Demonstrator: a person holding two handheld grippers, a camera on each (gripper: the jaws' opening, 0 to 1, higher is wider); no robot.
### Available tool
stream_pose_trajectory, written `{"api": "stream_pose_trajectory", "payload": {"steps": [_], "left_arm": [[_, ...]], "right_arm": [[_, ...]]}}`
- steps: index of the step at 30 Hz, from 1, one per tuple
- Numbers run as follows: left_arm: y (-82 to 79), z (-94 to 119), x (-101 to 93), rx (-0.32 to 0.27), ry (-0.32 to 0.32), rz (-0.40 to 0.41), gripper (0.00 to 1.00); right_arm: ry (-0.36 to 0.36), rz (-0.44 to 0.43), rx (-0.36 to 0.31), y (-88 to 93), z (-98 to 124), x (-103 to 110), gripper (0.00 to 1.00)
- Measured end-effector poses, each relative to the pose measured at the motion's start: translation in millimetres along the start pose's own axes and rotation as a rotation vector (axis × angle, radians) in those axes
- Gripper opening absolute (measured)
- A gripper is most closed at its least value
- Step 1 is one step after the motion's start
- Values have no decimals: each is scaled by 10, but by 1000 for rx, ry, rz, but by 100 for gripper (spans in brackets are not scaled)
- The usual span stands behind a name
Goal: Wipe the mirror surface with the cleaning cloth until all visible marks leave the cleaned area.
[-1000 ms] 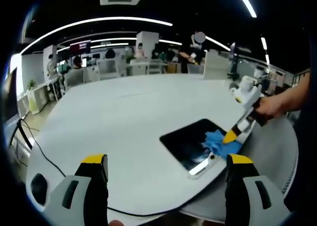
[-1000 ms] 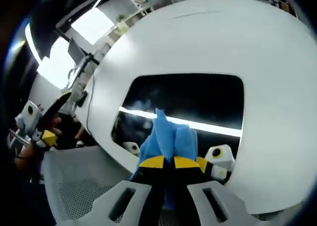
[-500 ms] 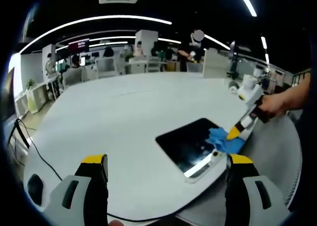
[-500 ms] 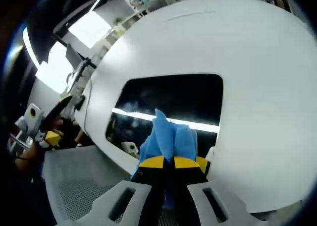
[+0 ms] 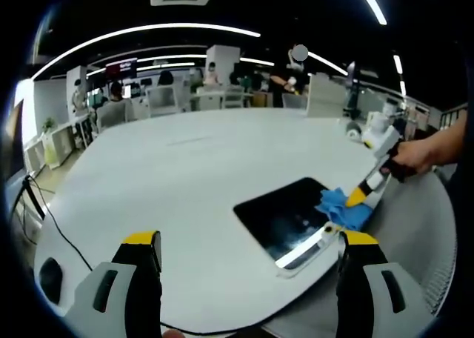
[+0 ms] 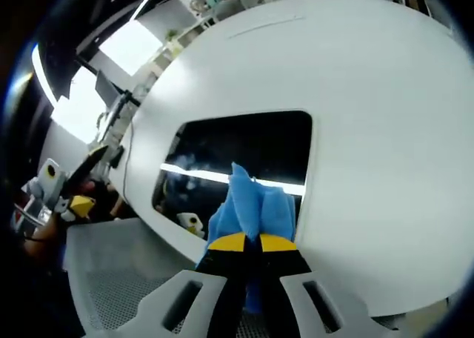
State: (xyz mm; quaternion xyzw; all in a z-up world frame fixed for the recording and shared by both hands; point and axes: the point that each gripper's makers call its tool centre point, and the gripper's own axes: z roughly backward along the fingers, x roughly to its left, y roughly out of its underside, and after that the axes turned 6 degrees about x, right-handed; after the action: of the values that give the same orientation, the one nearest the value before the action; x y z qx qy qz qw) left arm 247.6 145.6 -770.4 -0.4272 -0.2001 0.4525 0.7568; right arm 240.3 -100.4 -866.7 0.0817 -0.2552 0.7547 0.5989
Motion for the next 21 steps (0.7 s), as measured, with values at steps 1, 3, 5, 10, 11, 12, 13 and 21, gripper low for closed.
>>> {"api": "stream_pose_trajectory", "payload": {"steps": [1, 3, 5, 10, 11, 12, 13, 21], "left_arm": [[3, 4, 3, 0, -1, 2, 100], [11, 13, 8, 0, -3, 4, 100], [18, 27, 13, 0, -6, 6, 100], [19, 56, 22, -3, -15, 12, 100], [20, 61, 23, -3, -17, 12, 100], [24, 61, 25, -3, -18, 12, 100], [28, 62, 25, -3, -19, 14, 100], [72, 88, 13, -3, -28, 26, 100]], "right_arm": [[4, -2, -1, -8, -2, 3, 0], [12, -1, -5, -43, -13, -9, 0], [16, -10, -7, -80, -19, -27, 0], [33, -1, -15, -192, -26, -71, 0], [37, 1, -19, -234, -34, -90, 0], [37, 1, -19, -243, -36, -94, 0], [38, 2, -19, -263, -41, -103, 0], [62, 39, -23, -414, -70, -147, 0]]}}
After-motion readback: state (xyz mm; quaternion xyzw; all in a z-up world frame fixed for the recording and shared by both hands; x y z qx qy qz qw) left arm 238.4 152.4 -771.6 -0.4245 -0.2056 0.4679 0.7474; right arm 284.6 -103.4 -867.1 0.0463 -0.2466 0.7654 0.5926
